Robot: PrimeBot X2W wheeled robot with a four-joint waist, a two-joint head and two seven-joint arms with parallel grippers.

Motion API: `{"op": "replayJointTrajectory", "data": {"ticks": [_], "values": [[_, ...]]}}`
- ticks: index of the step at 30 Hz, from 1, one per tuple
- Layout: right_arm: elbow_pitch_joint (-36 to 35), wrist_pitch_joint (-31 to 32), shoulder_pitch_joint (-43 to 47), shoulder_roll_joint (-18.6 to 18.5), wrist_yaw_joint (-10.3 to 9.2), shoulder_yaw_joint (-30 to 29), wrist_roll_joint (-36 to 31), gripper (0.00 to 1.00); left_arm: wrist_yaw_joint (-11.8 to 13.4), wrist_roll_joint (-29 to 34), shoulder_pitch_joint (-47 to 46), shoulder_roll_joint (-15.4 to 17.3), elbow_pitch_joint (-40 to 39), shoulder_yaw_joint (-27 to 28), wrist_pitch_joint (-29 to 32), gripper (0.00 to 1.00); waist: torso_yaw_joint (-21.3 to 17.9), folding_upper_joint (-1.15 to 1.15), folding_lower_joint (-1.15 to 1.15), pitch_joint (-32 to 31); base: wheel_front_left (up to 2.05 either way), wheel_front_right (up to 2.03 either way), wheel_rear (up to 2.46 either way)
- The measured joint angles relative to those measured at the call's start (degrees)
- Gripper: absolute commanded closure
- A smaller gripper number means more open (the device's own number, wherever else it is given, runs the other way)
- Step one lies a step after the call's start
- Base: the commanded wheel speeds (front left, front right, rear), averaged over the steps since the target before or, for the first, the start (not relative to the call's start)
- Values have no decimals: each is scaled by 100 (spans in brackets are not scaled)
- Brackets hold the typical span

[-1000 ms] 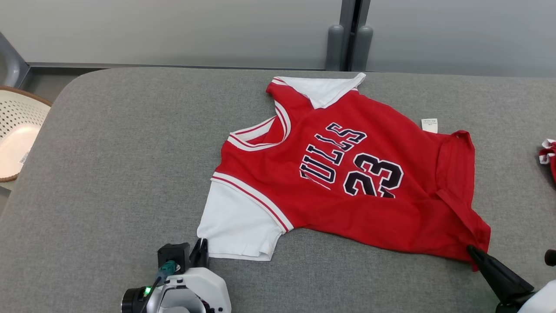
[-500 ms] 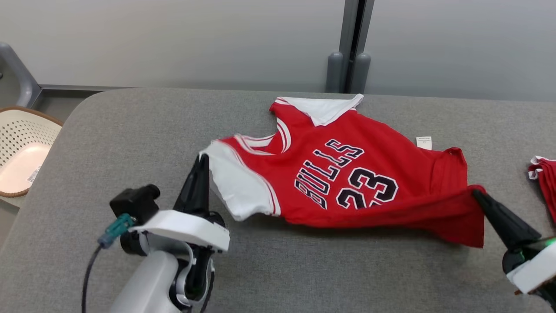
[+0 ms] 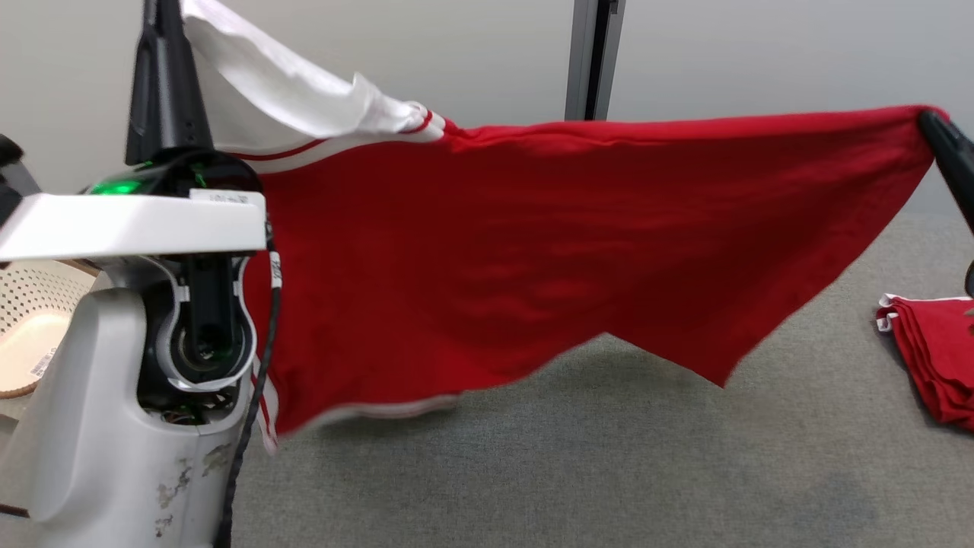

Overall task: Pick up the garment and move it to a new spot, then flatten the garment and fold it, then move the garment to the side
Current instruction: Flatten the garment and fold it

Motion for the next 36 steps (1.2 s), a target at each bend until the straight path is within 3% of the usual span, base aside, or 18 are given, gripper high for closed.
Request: {"op": "replayJointTrajectory", "data": {"ticks": [9, 18, 23, 29, 33, 36], "values": [[-178, 7, -246, -221, 0, -350, 209, 100, 571, -52, -180, -15, -594, 140, 308, 100, -103, 0, 0, -102, 0, 0, 0], [-153, 285, -435, -665, 0, -592, -69, 100, 992, -41, -392, -54, -515, 93, 554, 100, -182, 0, 0, 256, 0, 0, 0], [81, 687, -1163, -792, 0, -728, -278, 100, 1245, -164, -1388, -265, -108, 74, 532, 100, -202, 0, 0, 829, 0, 0, 0], [708, 911, -2843, -688, 0, -823, -862, 100, 1384, -56, -3187, -386, 1035, -114, 208, 100, -191, 0, 0, 1798, 0, 0, 0], [1176, 731, -4090, -404, 1, -643, -1433, 100, 1374, -23, -4434, -400, 1940, -107, -322, 100, -165, 0, 0, 2479, 0, 0, 0], [1549, 279, -4898, -189, 1, -477, -1841, 100, 1222, 24, -5242, -409, 2450, -74, -582, 100, -137, 0, 0, 2935, 0, 0, 0]]}}
